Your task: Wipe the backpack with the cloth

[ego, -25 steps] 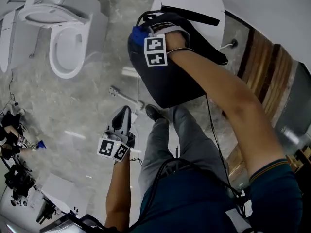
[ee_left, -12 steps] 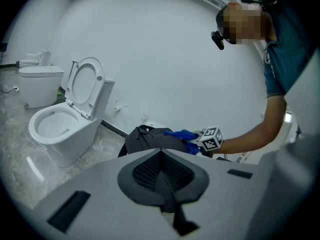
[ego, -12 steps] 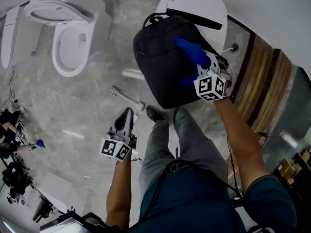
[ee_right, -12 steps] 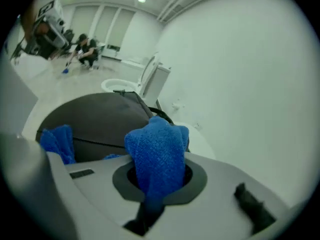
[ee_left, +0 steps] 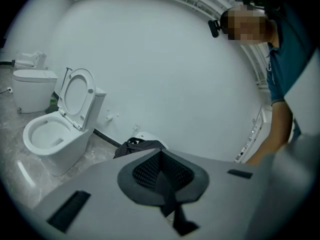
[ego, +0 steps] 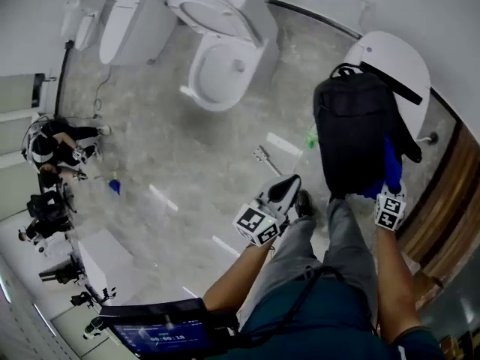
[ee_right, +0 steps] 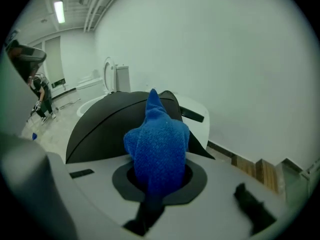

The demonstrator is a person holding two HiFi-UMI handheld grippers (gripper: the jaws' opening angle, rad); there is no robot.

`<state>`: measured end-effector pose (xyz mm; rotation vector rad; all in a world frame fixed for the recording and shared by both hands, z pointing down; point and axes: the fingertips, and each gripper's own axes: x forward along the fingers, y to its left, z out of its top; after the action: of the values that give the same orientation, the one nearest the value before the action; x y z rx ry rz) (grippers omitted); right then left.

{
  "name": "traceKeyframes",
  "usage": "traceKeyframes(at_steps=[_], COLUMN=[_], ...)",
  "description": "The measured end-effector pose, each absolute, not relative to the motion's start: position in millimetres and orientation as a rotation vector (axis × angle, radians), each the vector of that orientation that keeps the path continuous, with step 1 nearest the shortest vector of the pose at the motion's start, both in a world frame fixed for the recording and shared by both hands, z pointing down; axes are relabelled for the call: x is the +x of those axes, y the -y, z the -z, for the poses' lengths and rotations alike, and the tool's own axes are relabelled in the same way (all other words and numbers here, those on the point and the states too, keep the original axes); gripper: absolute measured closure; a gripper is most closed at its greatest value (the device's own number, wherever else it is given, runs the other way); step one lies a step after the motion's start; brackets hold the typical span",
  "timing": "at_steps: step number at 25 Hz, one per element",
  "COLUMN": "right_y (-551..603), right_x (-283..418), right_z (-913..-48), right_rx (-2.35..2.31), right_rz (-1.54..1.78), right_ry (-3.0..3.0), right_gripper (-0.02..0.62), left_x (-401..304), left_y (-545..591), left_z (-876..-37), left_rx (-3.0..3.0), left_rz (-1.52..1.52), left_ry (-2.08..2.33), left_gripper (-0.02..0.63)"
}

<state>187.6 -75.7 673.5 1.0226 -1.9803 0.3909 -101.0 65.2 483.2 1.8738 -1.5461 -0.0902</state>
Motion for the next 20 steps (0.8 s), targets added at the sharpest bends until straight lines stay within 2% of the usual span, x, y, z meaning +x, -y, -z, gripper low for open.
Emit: traceKeyframes(at_steps=[6,9,16,20], right_y=[42,26,5,-7], right_x=[207,227,223,225], right_z=[-683,-651,-489,-362], right_rx=[1.13,1.263,1.486,1.555], right_rz=[-0.713,-0.837,-0.855,-0.707], right_ry=[1.752,1.747,2.177,2.474], right_gripper=[0.574,0.574,0.574,0.574], left_x=[-108,-111,-128,-118], left_y=[-112,-144,-200,-210], left_z=[-434,-416,-345,-290], left_rx=[1.971,2.003,2.129,2.256], left_rz=[0.05,0.038,0.125,0.193], left_ry=[1.525,1.524,1.524,1.489], left_gripper=[0.6,0.6,0.6,0.6])
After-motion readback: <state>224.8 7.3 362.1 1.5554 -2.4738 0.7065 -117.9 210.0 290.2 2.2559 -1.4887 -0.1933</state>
